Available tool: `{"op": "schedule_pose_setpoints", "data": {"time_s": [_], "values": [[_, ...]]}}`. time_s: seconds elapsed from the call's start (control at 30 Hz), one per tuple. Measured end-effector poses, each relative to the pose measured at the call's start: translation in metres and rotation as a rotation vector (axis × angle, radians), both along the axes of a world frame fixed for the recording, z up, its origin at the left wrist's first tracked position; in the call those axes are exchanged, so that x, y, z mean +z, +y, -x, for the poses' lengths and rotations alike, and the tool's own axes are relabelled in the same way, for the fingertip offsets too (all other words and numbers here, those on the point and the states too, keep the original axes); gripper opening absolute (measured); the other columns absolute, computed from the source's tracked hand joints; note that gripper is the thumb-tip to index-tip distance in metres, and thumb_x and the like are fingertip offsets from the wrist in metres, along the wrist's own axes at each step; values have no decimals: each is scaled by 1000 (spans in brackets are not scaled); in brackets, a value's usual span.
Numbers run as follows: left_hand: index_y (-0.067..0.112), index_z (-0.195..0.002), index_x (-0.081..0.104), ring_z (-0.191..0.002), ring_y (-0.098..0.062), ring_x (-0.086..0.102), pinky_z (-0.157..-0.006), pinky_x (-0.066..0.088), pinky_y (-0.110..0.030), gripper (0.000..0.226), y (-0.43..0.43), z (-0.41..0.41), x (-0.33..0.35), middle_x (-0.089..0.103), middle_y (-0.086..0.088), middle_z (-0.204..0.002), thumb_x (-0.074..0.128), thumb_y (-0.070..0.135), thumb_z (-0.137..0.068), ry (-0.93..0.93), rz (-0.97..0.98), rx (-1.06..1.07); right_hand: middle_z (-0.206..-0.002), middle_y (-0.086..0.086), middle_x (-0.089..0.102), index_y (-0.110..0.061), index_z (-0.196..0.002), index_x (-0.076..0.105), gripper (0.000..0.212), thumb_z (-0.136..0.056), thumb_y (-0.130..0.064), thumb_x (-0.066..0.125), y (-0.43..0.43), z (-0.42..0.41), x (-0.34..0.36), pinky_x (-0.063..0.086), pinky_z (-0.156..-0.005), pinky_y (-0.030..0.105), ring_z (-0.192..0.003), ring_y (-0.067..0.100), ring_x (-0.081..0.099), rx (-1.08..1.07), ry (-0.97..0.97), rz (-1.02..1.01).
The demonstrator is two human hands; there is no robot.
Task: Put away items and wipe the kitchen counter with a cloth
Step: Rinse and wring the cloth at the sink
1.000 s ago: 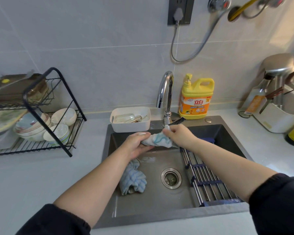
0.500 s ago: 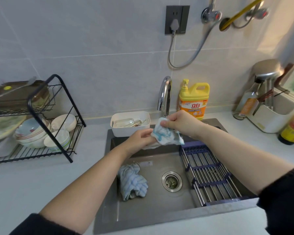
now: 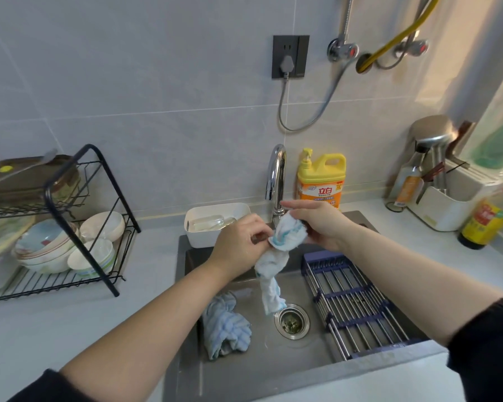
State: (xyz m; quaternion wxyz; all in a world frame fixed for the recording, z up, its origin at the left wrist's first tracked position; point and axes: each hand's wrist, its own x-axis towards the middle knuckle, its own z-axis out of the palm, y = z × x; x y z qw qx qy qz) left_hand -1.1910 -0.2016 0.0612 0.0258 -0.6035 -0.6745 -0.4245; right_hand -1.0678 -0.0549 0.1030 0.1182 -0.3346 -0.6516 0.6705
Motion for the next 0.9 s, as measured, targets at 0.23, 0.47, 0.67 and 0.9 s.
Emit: {"op": "schedule_pose_setpoints", "data": {"time_s": [0.23, 0.47, 0.67, 0.9], "values": [[16, -60, 42, -58, -8, 37, -55, 31, -22, 32, -5, 28, 3, 40, 2, -59, 53, 1, -85, -400, 124, 142, -84, 7, 68, -7, -94, 64, 13, -82, -8, 69, 16, -21, 8, 55, -65, 21, -72, 12, 64, 380, -299, -410], [19, -79, 63, -66, -16, 54, -56, 43, -23, 8, -11, 69, 17, 61, 0, -70, 71, 20, -77, -653, 361, 237, -99, 15, 64, 1, -93, 60, 9, -90, -6, 55, 17, -14, 7, 50, -89, 33, -92, 21, 60, 189, -59, -91], [12, -141, 43, -131, -32, 42, -111, 29, -48, 88, -16, 55, -18, 47, -14, -141, 50, 68, -74, -1703, 190, -594, -98, 16, 70, -4, -112, 56, 21, -95, -10, 44, 8, -4, 10, 60, -67, 37, -82, 25, 71, 102, 325, 513], [-1, -135, 47, -116, -35, 54, -98, 46, -46, 68, -2, 19, -41, 54, -22, -130, 72, 27, -78, -1765, 120, -596, -120, 18, 64, -9, -114, 64, 68, -86, -67, 43, -2, -7, -75, 46, -91, 50, -107, 38, 62, -175, 433, 821]]}}
